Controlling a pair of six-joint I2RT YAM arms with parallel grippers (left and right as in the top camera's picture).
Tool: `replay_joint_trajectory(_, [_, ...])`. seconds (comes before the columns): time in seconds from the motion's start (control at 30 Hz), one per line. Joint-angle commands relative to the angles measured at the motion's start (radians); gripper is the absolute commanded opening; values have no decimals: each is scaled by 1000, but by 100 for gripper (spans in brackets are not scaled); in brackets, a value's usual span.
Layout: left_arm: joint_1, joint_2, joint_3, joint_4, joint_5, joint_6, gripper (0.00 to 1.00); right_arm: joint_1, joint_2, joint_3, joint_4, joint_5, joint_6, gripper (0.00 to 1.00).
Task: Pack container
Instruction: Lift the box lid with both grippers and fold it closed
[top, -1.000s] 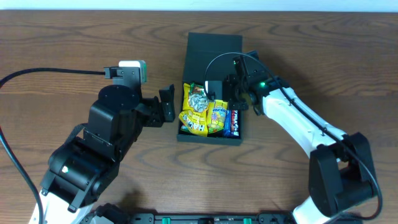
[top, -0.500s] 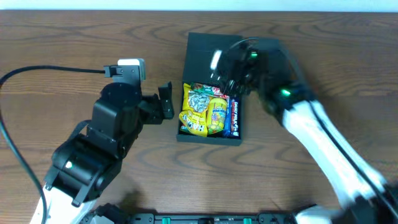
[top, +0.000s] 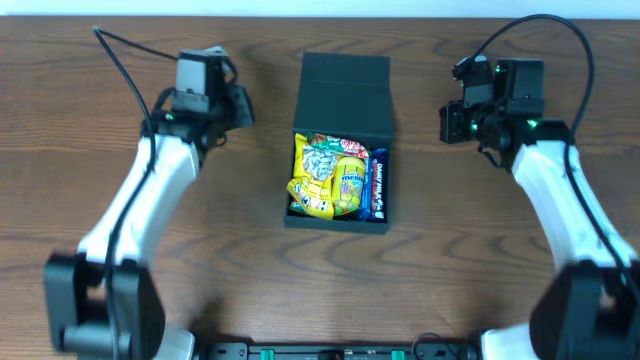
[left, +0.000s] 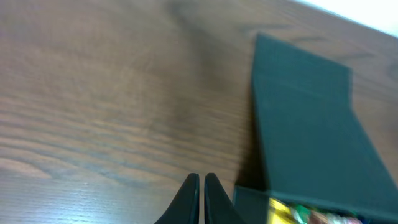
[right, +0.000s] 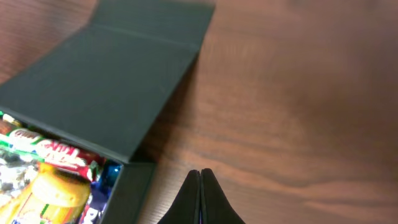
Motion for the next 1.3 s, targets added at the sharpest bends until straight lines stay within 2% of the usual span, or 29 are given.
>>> replay_joint_trajectory(0.0, [59, 121, 23, 49, 256, -109, 6, -10, 111, -7, 21, -126, 148, 1])
replay_joint_trajectory(0.07, [69, 198, 37, 84, 332, -144, 6, -8, 184, -7, 64, -183, 195, 2])
replay_joint_trajectory(0.2, [59, 337, 115, 80, 373, -176, 6, 1, 310, -7, 159, -285, 293, 1])
replay_joint_trajectory(0.37, [46, 497, 260, 53, 466, -221, 6, 30, 405, -6, 234, -349, 343, 1])
replay_joint_trajectory(0.63, [-10, 593, 317, 46, 488, -244, 6, 98, 408, -6, 266, -349, 359, 1])
replay_joint_trajectory(0.73, [-21, 597, 319, 80, 547, -247, 6, 109, 408, -6, 269, -350, 362, 1])
replay_joint_trajectory(0.87, [-23, 597, 336, 89, 588, -242, 6, 103, 407, -6, 340, -450, 322, 1])
replay_joint_trajectory(1.13, [-13, 590, 497, 37, 689, -82, 6, 60, 395, -5, 624, -687, 315, 2])
replay_joint_trajectory(1.27, [-14, 589, 593, -61, 689, -10, 6, 44, 373, -3, 659, -697, 293, 2])
